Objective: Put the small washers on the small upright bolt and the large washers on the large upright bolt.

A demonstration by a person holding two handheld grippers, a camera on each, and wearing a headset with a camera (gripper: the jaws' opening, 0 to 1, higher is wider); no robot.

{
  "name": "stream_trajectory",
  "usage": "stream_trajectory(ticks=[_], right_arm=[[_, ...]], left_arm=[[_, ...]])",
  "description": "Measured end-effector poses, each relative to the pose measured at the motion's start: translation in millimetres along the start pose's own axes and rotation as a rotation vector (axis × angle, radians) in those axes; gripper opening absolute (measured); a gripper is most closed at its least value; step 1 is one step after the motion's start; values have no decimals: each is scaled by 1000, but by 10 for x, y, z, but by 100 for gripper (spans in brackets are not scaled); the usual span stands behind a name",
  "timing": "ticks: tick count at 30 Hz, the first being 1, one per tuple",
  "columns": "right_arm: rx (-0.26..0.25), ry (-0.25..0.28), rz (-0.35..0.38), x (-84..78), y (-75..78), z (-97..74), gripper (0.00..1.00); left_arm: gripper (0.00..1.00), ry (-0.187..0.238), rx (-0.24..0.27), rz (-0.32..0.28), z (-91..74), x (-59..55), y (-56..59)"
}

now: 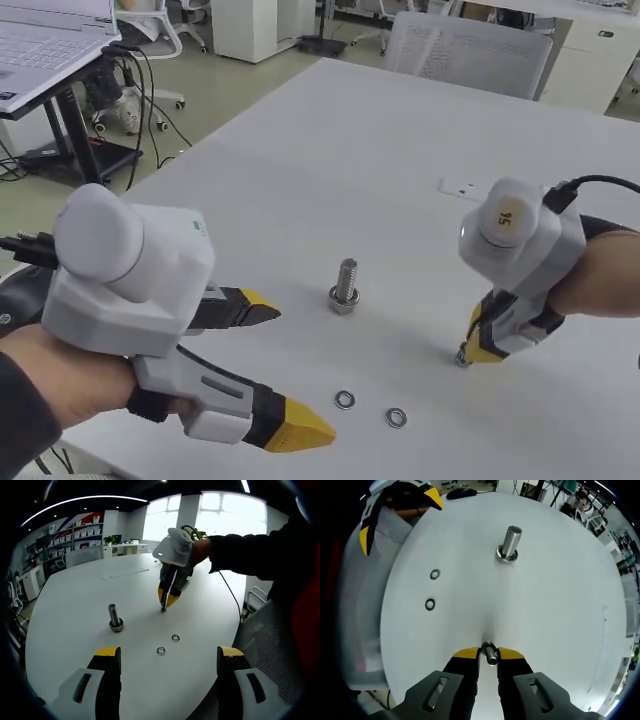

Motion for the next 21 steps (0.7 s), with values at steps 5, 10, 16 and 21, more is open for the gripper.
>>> stream_trajectory(ticks=[5,10,16,21], right_arm=[[8,1,1,5,-7,44,14],[11,4,6,-8,-4,68,14],[18,15,11,5,4,77,14],[20,17,10,15,8,68,14]], left_arm=[[78,-4,-1,0,5,-10,2],[78,-6,-1,0,7,-15,1],[78,-8,-2,-2,11,-11,-4],[78,-10,-3,-2,12,-5,-11]])
Point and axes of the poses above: the centre of the closed fingertips' face, and the gripper's own axes: z roughly forward along the fingers, y roughly to its right, x roughly out of its top, the point moved 5 cm from there along -z, roughly backward along the fingers, and after that the axes turned 13 degrees about x, right-handed, at the moved point
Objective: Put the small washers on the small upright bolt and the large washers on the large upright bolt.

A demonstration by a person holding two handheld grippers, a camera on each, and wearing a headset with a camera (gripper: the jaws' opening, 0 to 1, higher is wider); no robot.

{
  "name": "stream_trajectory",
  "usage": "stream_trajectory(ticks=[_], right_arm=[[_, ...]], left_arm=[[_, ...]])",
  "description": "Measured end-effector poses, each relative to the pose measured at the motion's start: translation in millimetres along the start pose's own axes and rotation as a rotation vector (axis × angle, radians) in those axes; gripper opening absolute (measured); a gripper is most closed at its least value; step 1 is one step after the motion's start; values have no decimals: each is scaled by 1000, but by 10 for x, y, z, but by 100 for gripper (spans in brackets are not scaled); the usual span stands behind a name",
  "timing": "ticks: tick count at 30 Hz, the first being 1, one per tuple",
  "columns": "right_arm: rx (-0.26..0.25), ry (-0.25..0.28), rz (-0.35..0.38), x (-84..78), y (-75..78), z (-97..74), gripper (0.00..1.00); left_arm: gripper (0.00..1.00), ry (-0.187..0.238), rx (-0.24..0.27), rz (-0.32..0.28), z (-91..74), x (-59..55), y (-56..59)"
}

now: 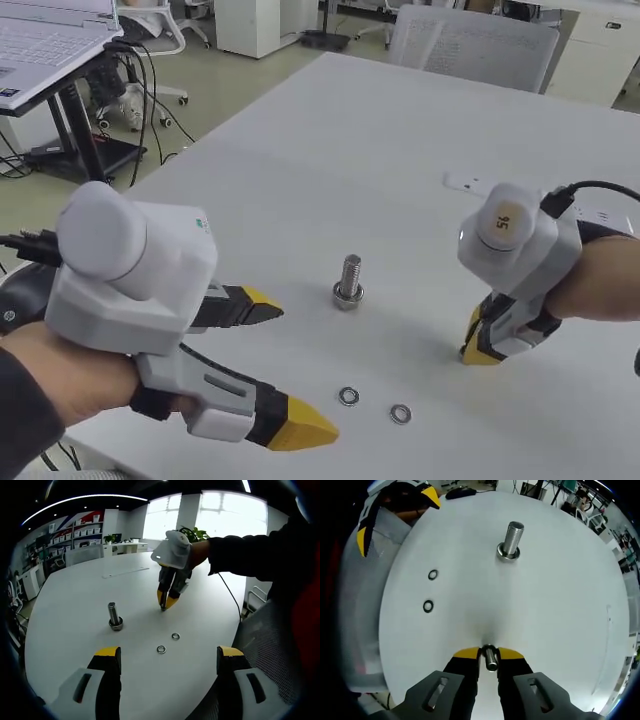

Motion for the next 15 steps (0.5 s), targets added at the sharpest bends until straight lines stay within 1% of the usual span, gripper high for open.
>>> stream_trajectory(ticks=[4,9,15], right_arm=[[0,13,3,17,-5,-8,16],[-8,14,3,8,-5,-35,19],[-20,24,17,-36,7,-85,23]], left_arm=[[78,-1,0,1,-7,5,0],[78,0,-1,1,-9,4,2],[78,0,-1,4,-11,0,9]])
Point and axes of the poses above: the centre of the closed fingertips' face, and the gripper's own axes: z roughly forward along the fingers, y roughly to its right, x roughly out of its top, the point moved 5 cm from there along -z, roughly backward along the fingers, and after that the axes turned 13 degrees about x, right-handed, at the moved point
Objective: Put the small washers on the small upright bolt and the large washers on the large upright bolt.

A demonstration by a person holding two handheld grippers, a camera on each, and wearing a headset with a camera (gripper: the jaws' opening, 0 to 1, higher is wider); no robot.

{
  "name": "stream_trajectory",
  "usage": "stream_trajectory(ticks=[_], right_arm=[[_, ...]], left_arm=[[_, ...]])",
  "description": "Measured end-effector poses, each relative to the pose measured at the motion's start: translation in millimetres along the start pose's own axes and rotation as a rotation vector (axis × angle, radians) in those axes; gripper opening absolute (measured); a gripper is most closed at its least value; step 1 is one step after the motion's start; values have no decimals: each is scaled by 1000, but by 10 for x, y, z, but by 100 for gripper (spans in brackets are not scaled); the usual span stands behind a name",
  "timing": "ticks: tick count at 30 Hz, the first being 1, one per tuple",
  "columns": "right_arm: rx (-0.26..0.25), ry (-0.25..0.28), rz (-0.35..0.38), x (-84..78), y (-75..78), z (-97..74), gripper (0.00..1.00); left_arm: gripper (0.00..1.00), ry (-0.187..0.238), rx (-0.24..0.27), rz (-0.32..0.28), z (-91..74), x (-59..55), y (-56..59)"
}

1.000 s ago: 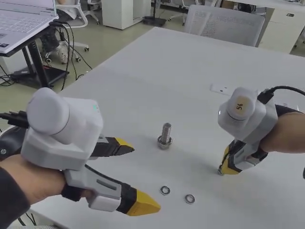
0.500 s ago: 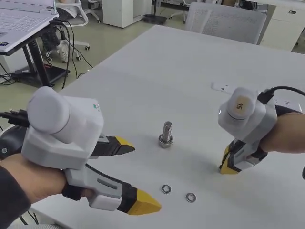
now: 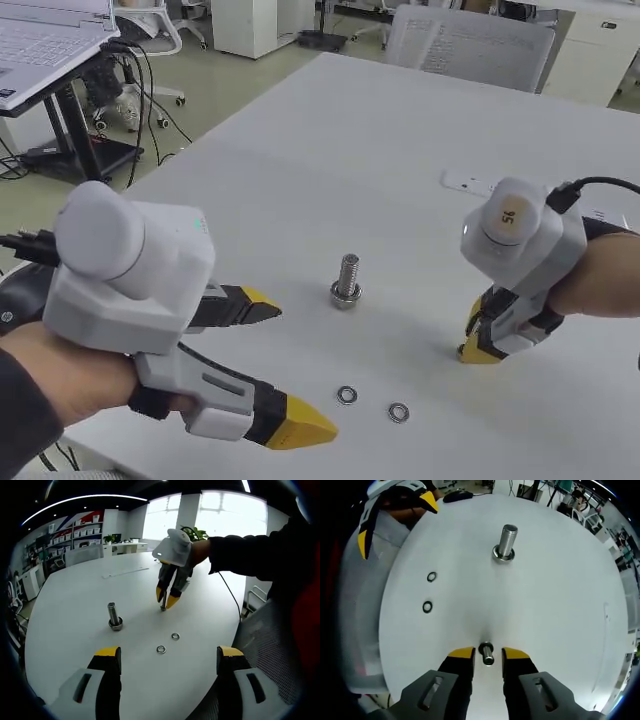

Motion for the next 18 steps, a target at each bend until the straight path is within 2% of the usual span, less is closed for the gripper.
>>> stream_trajectory(ticks=[9,18], right_arm=[[-16,10,28,-126,-20,-75,25],[-22,8,52,-250,-106,-109,25]], left_arm=[[78,2,-3,5,-6,5,12],[78,6,-5,9,-13,13,24]])
Point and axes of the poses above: the centre of the closed fingertips' face, and the gripper's own axes: z roughly forward along the fingers, y roughly to its right, x roughly out of its top, the point moved 5 cm from there along -z, roughly backward along the fingers, and after that the axes turned 13 degrees about x, right-handed, at the moved point
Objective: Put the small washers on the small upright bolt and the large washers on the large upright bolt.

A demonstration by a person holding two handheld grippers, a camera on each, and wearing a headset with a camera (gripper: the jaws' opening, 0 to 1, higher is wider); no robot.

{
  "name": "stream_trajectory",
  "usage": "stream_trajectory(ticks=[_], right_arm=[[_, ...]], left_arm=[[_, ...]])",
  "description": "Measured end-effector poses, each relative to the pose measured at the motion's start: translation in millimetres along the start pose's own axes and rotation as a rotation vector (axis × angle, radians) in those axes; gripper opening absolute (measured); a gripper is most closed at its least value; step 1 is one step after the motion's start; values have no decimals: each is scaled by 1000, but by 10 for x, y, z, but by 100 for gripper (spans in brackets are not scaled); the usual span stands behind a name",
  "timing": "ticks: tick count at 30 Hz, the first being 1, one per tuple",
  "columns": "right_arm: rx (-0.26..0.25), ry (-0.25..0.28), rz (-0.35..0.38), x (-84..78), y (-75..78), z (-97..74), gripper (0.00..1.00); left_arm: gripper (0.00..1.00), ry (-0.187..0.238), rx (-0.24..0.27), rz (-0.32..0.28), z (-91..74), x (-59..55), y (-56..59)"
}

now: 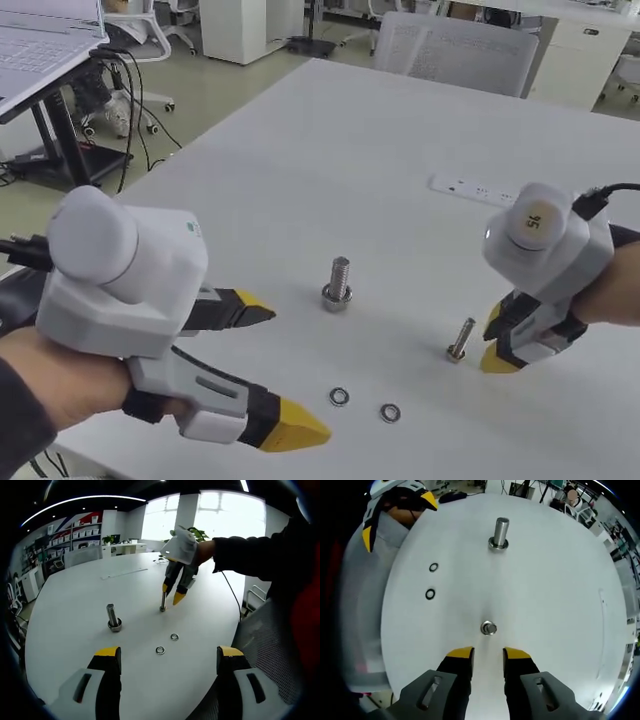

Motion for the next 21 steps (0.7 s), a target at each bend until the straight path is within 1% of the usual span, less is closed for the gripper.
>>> stream_trajectory(ticks=[7,15,21], right_arm=[[5,-4,6,-55,-95,19,25],[9,-1,1,-69,-228,21,25],[24,15,-10,-19,-392,53,25]], left_arm=[[78,6,0,2,-3,8,2],[78,14,-3,6,-6,20,12],[78,19,-5,11,-12,32,12]])
Point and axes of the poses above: the centre of the closed fingertips' face, and the gripper's own axes: z roughly forward along the fingers, y roughly to its right, x roughly out of its top, the point moved 5 cm from there along -z, roughly backward along the fingers, and after that the axes turned 13 degrees about x, right-handed, at the moved point
